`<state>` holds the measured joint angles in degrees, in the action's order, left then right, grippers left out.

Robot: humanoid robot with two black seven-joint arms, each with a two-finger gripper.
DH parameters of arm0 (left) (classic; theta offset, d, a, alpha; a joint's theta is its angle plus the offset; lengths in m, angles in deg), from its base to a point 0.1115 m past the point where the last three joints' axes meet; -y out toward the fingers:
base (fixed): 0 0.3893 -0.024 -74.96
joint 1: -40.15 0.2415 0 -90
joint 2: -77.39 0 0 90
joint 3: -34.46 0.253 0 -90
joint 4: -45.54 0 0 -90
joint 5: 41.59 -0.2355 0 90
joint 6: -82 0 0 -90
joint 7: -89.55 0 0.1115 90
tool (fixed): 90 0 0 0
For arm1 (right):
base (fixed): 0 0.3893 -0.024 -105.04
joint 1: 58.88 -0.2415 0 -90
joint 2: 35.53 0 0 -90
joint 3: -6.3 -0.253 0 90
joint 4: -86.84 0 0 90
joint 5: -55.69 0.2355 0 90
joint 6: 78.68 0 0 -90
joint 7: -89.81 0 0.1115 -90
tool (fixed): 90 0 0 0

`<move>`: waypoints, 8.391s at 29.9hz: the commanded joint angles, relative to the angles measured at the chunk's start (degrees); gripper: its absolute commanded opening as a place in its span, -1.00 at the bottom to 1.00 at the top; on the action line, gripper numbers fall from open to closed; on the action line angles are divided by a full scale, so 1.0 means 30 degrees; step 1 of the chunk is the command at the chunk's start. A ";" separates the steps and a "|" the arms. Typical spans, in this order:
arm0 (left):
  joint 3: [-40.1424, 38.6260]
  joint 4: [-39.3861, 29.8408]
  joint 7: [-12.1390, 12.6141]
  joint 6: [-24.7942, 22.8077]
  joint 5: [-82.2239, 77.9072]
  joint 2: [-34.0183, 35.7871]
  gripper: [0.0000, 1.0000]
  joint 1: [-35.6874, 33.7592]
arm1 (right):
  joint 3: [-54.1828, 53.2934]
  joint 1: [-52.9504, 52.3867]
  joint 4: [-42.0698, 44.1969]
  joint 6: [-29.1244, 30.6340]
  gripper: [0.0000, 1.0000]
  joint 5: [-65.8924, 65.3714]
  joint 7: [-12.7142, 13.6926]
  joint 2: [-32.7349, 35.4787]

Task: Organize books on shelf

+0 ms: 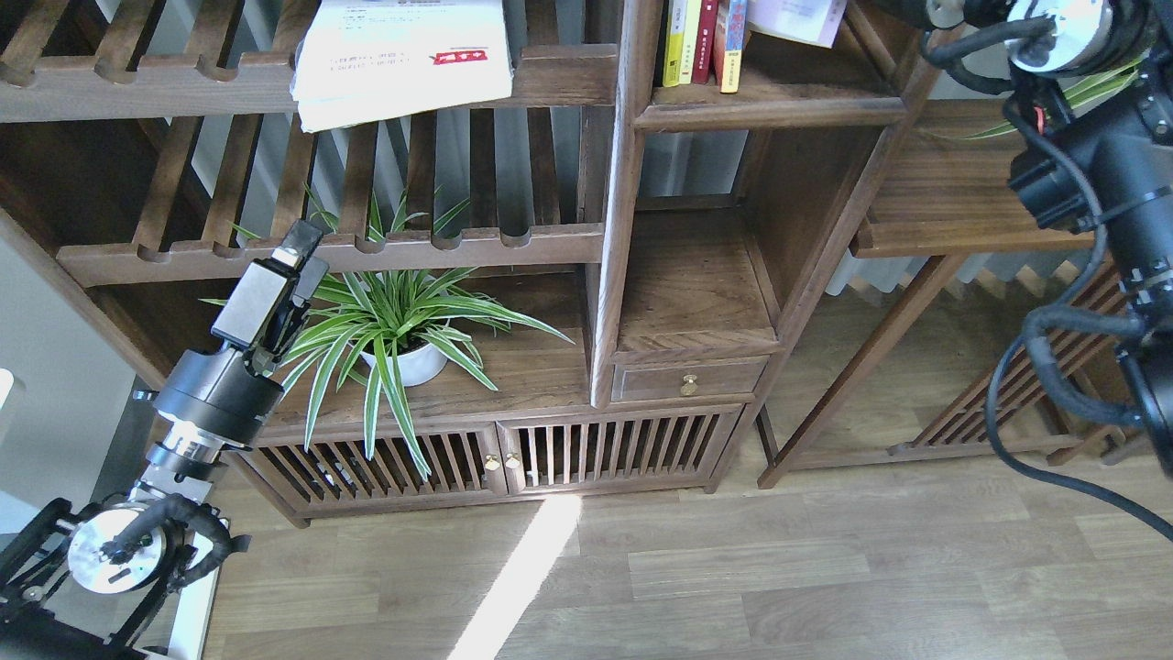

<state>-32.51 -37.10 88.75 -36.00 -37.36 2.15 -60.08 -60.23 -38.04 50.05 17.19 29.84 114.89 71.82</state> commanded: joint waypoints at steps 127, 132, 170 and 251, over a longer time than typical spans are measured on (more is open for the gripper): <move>-0.0060 0.0152 0.0147 0.0000 -0.0177 -0.0555 0.97 0.0890 | 0.0907 -0.0295 0.2538 -0.3860 -0.02 -0.3016 -0.9943 -0.3788; -0.0089 0.0152 0.0147 0.0000 -0.0148 -0.0555 0.97 0.0890 | 0.0848 -0.0648 0.2450 -0.3889 -0.01 -0.2986 -0.9826 -0.3496; -0.0323 0.0181 0.0294 0.0000 -0.0177 -0.0526 0.97 0.0334 | -0.1728 0.4533 -1.0202 -0.4241 0.84 -0.1405 -0.4905 0.0489; 0.0322 -0.0229 -0.0116 1.0003 0.1200 -0.4920 0.95 -0.6902 | -0.9318 1.1657 -1.2931 0.7378 0.96 0.1672 -0.3059 0.0987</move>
<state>-31.35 -37.90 88.48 -8.52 -33.79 -12.61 -79.87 -88.27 -3.07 11.26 39.32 34.85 105.55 74.78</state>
